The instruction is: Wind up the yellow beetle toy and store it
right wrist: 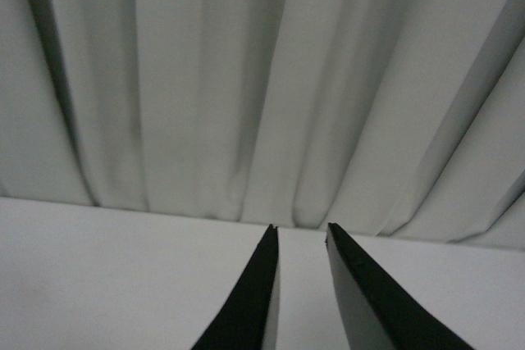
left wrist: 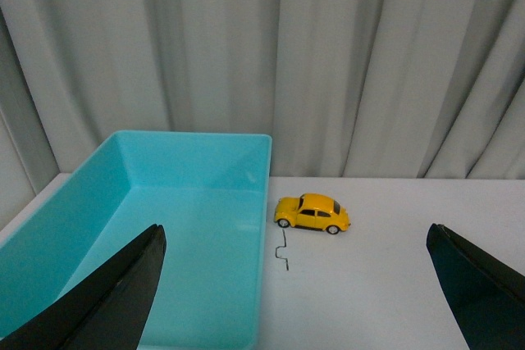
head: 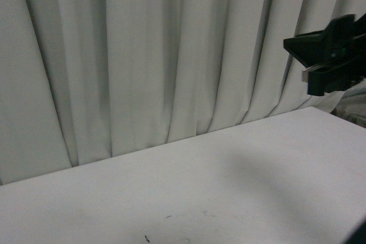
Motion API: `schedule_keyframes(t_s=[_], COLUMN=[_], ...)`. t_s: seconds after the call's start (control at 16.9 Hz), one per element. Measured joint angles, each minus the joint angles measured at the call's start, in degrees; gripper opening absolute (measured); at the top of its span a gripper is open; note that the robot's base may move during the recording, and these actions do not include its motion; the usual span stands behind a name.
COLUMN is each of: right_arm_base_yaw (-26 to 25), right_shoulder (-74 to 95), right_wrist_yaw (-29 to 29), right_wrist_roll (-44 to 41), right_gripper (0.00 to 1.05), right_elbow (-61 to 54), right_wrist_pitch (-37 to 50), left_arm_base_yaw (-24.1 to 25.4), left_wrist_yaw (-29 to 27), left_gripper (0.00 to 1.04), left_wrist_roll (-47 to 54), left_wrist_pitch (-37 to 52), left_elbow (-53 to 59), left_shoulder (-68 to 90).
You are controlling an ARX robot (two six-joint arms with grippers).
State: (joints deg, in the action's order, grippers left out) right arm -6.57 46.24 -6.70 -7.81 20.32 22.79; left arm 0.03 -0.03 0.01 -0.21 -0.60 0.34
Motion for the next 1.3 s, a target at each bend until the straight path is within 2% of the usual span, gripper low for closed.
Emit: schedule_keyframes(t_s=[0.24,0.3,0.41,1.06,1.18,1.24,1.3], right_arm_base_yaw=[3.8,6.3,6.6,6.6,6.6,6.6,6.6], right_shoulder=[-6.7,-11.7,-22.5,-34.4,-36.3,-41.4,-46.2], right_wrist_yaw=[4.2,5.7,6.7,6.7,6.7,6.6,6.7], right_wrist_roll=[3.0,4.2,6.8,7.0,7.0,7.0,7.0], right_gripper=[0.07,0.02,0.02,0.02,0.02,0.02,0.02], right_elbow=[-1.3,-2.8,-12.2,-19.1,-19.7,-19.7,-19.7], right_wrist_pitch=[-5.9,-7.7,-6.9,-11.0,-12.9,-20.8,-22.5], left_arm_base_yaw=[0.0,0.0,0.0,0.0,0.0,0.0,0.0], left_wrist_yaw=[0.1,-0.1,0.0,0.0,0.0,0.0,0.0], left_gripper=[0.98,0.98,0.98,0.98,0.98,0.98,0.98], left_wrist_roll=[0.0,0.0,0.0,0.0,0.0,0.0,0.0], left_wrist_pitch=[0.0,0.0,0.0,0.0,0.0,0.0,0.0], left_elbow=[0.0,0.0,0.0,0.0,0.0,0.0,0.0], left_shoulder=[0.0,0.0,0.0,0.0,0.0,0.0,0.0])
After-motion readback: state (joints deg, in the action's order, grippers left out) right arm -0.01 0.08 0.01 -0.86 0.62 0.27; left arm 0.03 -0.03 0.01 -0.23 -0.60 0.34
